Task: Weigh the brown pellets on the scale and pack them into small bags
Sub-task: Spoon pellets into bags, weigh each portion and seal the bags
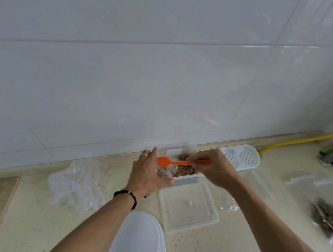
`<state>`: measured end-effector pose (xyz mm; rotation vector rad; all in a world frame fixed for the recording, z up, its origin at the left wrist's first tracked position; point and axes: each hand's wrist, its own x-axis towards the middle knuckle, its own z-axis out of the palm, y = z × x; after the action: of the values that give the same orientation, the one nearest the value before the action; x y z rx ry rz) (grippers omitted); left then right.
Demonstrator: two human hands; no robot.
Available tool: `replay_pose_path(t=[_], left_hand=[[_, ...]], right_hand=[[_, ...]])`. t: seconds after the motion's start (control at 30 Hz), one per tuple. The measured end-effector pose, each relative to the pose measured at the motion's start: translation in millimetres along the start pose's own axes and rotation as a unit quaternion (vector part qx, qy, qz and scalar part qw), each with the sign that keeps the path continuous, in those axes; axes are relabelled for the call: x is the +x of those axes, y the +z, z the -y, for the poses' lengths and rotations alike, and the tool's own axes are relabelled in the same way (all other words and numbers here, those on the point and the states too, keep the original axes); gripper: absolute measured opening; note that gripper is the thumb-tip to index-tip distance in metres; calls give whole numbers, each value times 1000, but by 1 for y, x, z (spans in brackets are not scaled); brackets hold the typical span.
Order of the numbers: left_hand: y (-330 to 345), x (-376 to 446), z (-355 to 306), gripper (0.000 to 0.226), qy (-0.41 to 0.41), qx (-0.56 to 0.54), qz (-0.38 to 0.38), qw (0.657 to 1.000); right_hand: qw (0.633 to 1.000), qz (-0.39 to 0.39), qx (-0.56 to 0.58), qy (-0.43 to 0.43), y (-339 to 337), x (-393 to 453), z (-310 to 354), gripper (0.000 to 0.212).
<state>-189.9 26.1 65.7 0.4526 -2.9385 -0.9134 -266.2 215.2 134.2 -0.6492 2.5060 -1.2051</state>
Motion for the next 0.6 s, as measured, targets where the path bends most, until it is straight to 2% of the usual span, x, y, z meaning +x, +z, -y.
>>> replay_pose_path(t=[0.1,0.2,0.23,0.3,0.43,0.5,0.6], left_hand=[[0,0,0,101,6,0,-5,1000],[0,1,2,107,-3,2,0,1000],[0,1,4,107,-4,3,0,1000],[0,0,7,106,-11,1,1,1000],[-2,-4,17,104,-16,2,-7,1000],[-3,-7,22,101,-16,-2,-8,1000],[-3,-8,29,104,-23,-1,-3,1000]], right_hand=[[996,-38,72,32,-6,-1,-5,17],[979,-102,158,76,-13,2,-16,16],[973,-129,169,92,-14,5,-20,15],[973,-167,109,119,-13,14,-31,13],[983,-137,-67,107,1,28,-51,18],[985,-105,-86,105,8,31,-58,18],[992,-36,-55,110,20,35,-62,15]])
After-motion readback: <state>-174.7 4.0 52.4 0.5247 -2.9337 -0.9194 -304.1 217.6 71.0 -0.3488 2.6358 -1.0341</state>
